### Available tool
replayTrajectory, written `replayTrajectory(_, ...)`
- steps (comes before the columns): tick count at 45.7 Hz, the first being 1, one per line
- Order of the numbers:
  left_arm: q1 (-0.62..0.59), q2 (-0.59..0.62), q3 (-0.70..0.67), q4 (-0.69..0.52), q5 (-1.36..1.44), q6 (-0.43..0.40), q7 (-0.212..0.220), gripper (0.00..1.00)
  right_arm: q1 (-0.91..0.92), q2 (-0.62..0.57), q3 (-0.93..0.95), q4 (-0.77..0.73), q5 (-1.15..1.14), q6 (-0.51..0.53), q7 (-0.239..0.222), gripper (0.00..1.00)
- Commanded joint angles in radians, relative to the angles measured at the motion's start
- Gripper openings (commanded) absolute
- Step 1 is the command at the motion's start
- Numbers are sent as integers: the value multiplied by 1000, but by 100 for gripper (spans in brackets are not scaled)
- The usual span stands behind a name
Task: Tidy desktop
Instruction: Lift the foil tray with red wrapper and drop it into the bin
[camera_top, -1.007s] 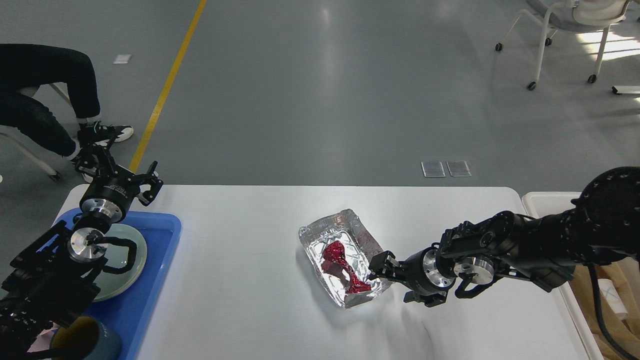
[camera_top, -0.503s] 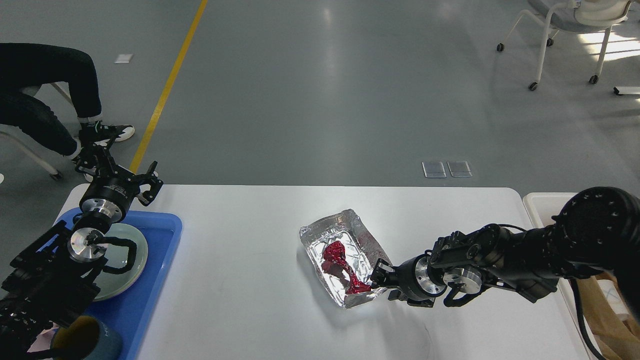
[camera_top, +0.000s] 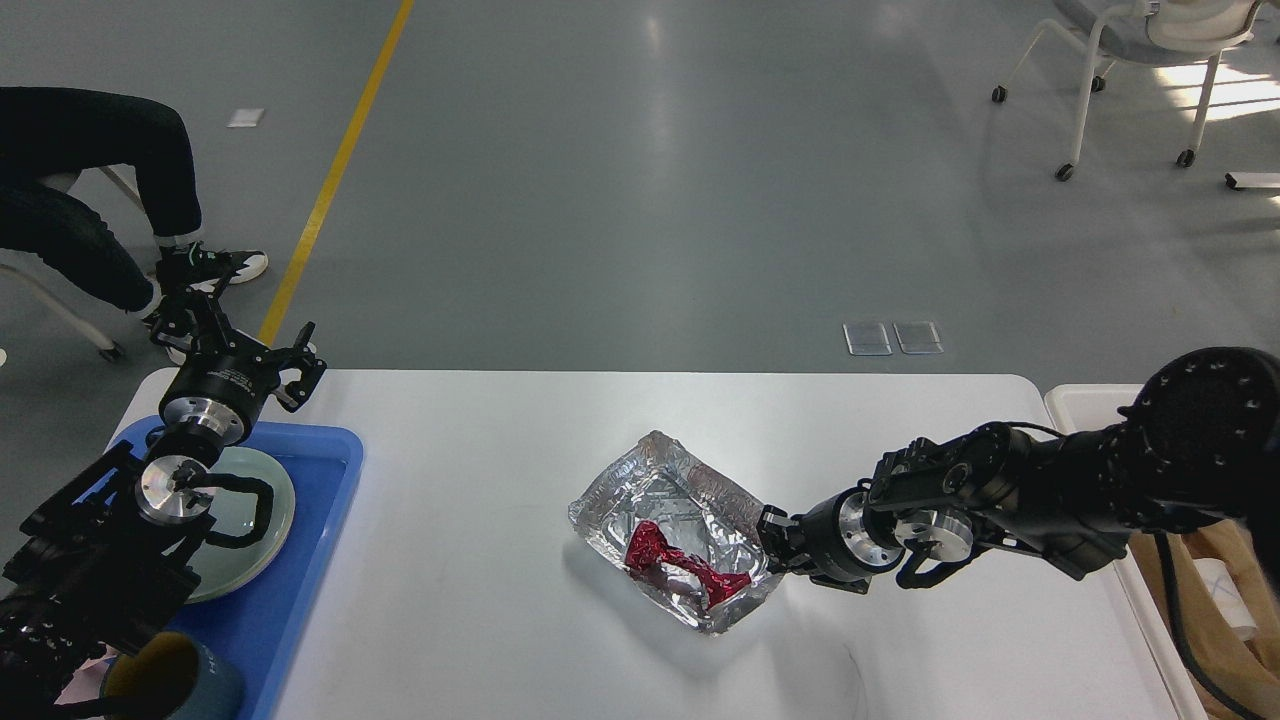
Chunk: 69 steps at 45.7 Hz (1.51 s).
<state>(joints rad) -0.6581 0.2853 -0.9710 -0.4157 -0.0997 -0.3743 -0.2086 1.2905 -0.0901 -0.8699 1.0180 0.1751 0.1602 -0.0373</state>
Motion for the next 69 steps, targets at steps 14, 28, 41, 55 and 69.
replayTrajectory(14,0,0,0,0,0,0,2,97,243,-218,-17,112,0,245,-4,0)
replayTrajectory(28,0,0,0,0,0,0,0,97,584,-417,-136,152,0,573,-1,0)
replayTrajectory(41,0,0,0,0,0,0,0,97,834,-502,-280,149,-5,604,-1,0)
replayTrajectory(55,0,0,0,0,0,0,0,97,568,-615,-371,-44,0,417,-3,0)
replayTrajectory(69,0,0,0,0,0,0,0,97,123,-784,-264,-170,0,3,-1,0)
